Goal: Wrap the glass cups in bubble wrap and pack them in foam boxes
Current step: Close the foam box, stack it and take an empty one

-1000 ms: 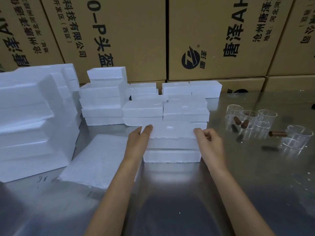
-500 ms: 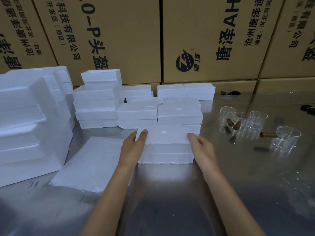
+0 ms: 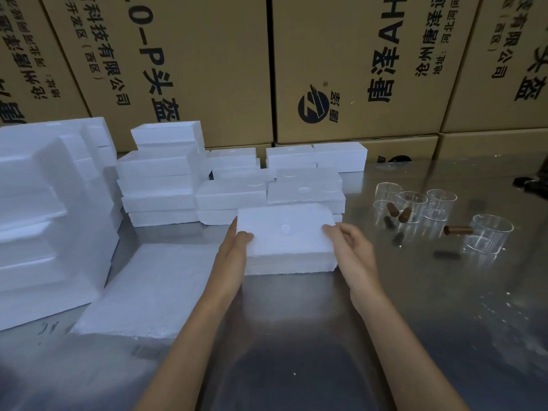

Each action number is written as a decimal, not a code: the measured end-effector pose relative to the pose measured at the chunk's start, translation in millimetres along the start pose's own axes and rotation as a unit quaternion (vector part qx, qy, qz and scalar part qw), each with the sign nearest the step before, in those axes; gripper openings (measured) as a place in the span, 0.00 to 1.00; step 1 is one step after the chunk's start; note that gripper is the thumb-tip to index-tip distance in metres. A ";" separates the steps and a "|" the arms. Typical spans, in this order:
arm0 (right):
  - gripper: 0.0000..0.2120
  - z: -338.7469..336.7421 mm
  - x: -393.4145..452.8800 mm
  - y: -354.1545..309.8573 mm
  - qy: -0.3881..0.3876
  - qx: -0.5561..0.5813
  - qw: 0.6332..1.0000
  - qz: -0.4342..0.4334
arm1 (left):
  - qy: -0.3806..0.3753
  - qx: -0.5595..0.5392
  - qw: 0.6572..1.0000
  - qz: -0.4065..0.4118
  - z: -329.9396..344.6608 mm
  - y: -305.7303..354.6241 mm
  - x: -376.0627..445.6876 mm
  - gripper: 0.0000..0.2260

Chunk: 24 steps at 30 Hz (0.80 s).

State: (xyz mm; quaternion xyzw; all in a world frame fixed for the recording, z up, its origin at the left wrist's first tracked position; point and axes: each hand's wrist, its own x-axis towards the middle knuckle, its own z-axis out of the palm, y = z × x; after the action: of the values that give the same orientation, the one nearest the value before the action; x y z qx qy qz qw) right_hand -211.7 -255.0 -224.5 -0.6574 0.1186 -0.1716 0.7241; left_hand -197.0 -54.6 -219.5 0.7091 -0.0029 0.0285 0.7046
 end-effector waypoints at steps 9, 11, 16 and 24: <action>0.13 -11.5 2.1 -10.0 0.071 0.017 0.996 0.059 | -0.058 0.045 0.997 0.026 22.9 -10.7 -8.2 0.35; 0.13 -12.5 2.1 -9.6 0.042 0.002 0.998 0.056 | -0.048 0.058 0.997 0.029 25.4 -12.7 -4.8 0.35; 0.15 -14.2 5.5 -6.2 -0.030 -0.056 0.997 0.042 | -0.032 0.082 0.996 -0.010 30.5 -13.9 8.2 0.34; 0.24 8.3 -2.8 5.7 0.144 -0.345 0.865 -0.336 | 0.042 0.069 0.993 0.087 27.6 33.3 40.4 0.28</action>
State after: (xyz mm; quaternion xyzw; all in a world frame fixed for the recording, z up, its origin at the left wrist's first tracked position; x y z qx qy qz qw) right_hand -210.4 -245.9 -229.4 -0.8333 0.0450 -0.4452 0.3247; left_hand -157.2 -81.0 -184.6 0.7510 -0.0329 0.1197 0.6485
